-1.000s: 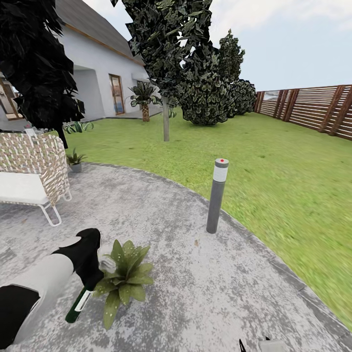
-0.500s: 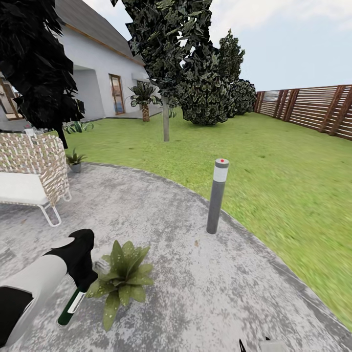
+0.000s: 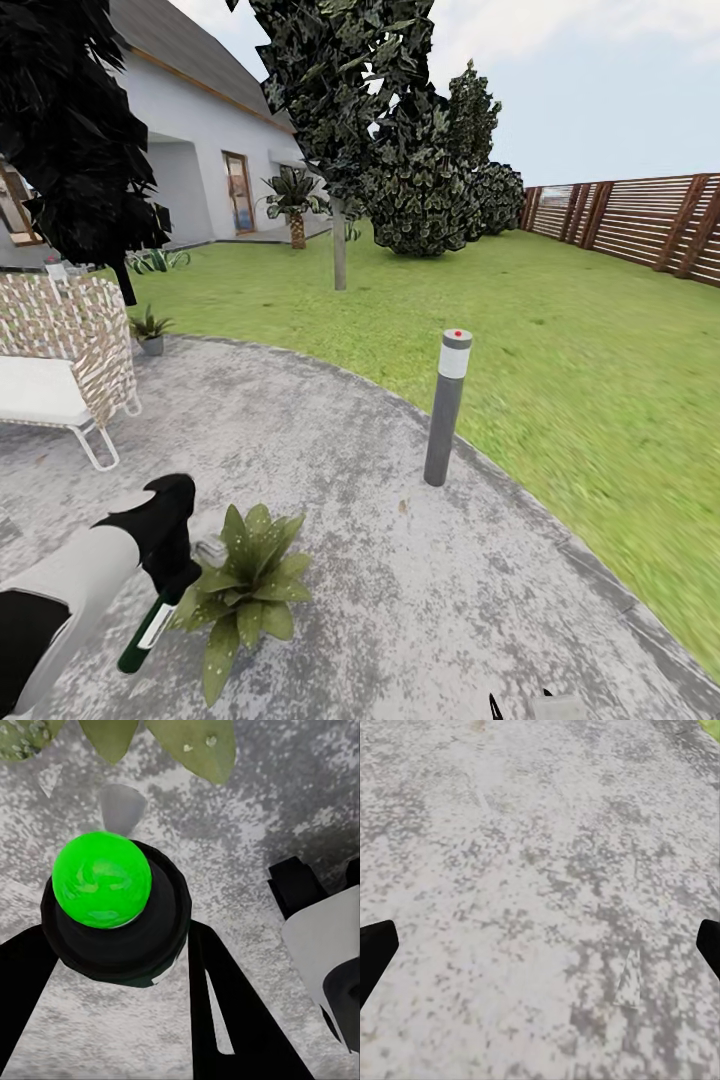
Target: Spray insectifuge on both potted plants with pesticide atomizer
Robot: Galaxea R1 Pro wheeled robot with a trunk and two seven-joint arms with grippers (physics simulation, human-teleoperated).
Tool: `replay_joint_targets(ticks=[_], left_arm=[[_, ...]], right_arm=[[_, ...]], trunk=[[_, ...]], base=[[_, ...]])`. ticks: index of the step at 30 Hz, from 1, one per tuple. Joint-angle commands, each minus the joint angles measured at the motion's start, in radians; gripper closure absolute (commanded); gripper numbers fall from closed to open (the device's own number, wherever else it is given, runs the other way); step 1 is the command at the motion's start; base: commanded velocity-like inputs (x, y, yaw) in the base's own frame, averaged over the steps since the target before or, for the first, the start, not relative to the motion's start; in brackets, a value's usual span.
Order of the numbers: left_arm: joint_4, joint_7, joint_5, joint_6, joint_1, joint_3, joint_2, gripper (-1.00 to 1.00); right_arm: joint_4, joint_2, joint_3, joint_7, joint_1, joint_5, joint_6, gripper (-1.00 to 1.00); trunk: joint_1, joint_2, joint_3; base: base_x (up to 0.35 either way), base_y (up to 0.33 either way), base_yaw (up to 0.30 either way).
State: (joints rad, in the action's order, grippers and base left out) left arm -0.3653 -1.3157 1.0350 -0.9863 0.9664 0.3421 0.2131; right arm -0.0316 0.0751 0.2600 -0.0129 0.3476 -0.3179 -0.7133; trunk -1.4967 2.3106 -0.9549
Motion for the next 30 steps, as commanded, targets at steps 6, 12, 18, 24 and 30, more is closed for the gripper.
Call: replay_joint_targets(ticks=[6, 12, 18, 24, 30], left_arm=[[-0.007, -0.008, 0.007, -0.011, -0.015, 0.000, 0.005, 1.00], [-0.010, -0.005, 0.007, -0.013, -0.015, 0.003, 0.000, 1.00], [-0.009, -0.004, 0.007, -0.014, -0.015, 0.003, 0.001, 1.00], [0.002, 0.012, 0.007, -0.013, -0.021, 0.002, 0.008, 1.00], [0.003, 0.038, 0.007, -0.014, -0.022, 0.002, 0.005, 1.00]], right_arm=[[0.001, 0.000, 0.008, -0.002, 0.001, -0.010, -0.003, -1.00], [0.001, 0.000, 0.008, -0.001, 0.001, -0.010, -0.003, -1.00], [0.001, 0.000, 0.008, -0.002, 0.001, -0.010, -0.003, -1.00], [0.001, 0.000, 0.008, -0.002, 0.001, -0.010, -0.003, -1.00], [0.001, 0.000, 0.008, -0.001, 0.001, -0.010, -0.003, -1.00]], trunk=[[0.000, 0.000, -0.001], [0.000, 0.000, -0.001], [0.000, 0.000, -0.001], [0.000, 0.000, -0.001], [0.000, 0.000, -0.001]], base=[[0.000, 0.000, 0.176], [-0.158, -0.099, 0.210], [-0.263, -0.166, 0.011], [-0.220, -0.171, 0.000], [-0.042, -0.244, 0.000]])
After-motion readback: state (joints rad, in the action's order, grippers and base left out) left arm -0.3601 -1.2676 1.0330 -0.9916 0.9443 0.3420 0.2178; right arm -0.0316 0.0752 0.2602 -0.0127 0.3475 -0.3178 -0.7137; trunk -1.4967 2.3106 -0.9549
